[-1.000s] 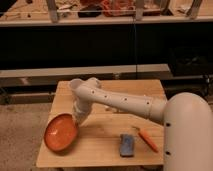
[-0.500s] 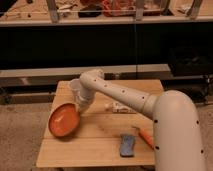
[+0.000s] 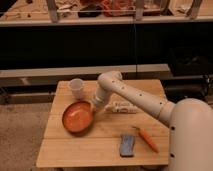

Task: Drag the ceramic bowl in a circle

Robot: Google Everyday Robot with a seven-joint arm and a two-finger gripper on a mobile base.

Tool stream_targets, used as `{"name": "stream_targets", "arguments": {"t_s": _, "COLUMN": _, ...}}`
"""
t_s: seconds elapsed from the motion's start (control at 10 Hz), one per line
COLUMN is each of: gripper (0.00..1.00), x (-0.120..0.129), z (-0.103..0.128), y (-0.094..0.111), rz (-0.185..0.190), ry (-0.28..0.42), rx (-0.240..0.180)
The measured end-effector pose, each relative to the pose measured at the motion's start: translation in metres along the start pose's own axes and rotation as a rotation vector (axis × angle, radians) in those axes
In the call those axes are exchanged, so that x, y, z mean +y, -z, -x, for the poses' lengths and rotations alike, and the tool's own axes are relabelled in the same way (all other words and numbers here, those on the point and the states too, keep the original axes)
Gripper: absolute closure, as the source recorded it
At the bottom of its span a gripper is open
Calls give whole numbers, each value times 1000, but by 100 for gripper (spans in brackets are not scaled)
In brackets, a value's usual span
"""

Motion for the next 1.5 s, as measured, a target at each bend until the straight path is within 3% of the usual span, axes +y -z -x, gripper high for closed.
{"name": "stream_targets", "arguments": {"t_s": 0.3, "gripper": 98, "x": 36, "z": 37, "y": 8, "rz": 8, "ry": -77, "rx": 16}}
{"name": "stream_targets", "arguments": {"t_s": 0.8, "gripper": 98, "x": 48, "z": 125, "y": 11, "rz": 36, "ry": -121, "rx": 33}}
{"name": "stream_targets", "arguments": {"t_s": 1.1, "gripper": 98, "x": 29, "z": 157, "y": 8, "rz": 61, "ry": -67, "rx": 19}}
{"name": "stream_targets", "arguments": {"t_s": 1.5, "gripper": 98, "x": -26, "z": 157, "y": -13, "rz": 82, "ry": 57, "rx": -20}}
